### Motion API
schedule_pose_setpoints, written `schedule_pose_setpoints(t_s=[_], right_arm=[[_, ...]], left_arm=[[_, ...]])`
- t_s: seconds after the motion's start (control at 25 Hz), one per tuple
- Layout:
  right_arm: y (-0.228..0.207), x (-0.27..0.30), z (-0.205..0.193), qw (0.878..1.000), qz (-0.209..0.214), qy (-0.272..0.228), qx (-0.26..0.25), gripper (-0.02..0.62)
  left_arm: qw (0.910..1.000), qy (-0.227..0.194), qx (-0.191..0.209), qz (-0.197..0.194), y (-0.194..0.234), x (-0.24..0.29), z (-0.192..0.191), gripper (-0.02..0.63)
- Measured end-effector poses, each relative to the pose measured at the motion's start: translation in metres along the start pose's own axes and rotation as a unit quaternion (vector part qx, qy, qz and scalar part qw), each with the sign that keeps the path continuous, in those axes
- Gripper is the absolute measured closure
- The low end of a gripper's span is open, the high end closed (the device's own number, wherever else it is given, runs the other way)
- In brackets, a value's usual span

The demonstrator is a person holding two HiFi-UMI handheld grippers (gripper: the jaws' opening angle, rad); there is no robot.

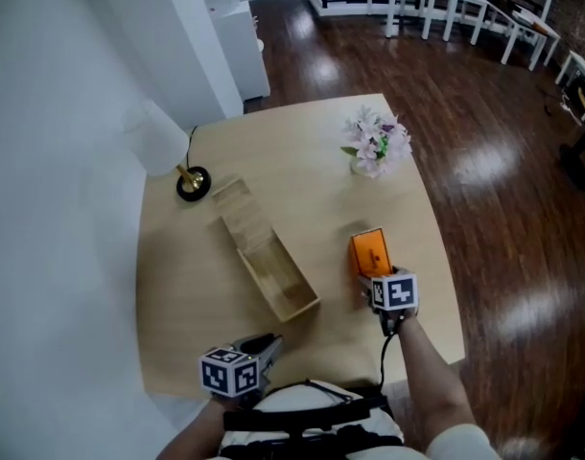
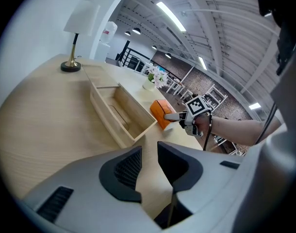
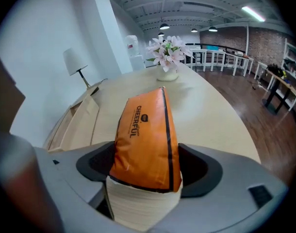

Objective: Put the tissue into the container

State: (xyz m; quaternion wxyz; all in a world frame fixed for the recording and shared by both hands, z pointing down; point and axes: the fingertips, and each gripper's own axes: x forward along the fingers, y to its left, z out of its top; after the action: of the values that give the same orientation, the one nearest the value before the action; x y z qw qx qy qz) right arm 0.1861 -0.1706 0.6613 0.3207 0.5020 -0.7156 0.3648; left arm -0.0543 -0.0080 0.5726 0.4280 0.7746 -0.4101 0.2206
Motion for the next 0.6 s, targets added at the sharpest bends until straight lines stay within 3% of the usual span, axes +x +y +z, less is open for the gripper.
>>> schedule_pose_setpoints(t_s=[0.2, 0.36, 0.6], right_arm=[[-0.001, -0.003, 0.001, 1.000, 0.016, -0.022, 0.001, 0.203], [-0.001, -0.011, 0.006, 0.999, 0.011, -0.036, 0.005, 0.257], [0.001, -0.030, 0.015, 0.998, 0.015, -0.052, 0.011, 0.278]], left_arm=[[1.0000, 0.001, 0.003, 0.001, -0.002, -0.002, 0.000, 0.500], [0.9999, -0.015, 0.000, -0.001, -0.002, -0.006, 0.006, 0.500], [0.9992, -0.039, -0.007, -0.006, -0.003, -0.014, 0.015, 0.500]])
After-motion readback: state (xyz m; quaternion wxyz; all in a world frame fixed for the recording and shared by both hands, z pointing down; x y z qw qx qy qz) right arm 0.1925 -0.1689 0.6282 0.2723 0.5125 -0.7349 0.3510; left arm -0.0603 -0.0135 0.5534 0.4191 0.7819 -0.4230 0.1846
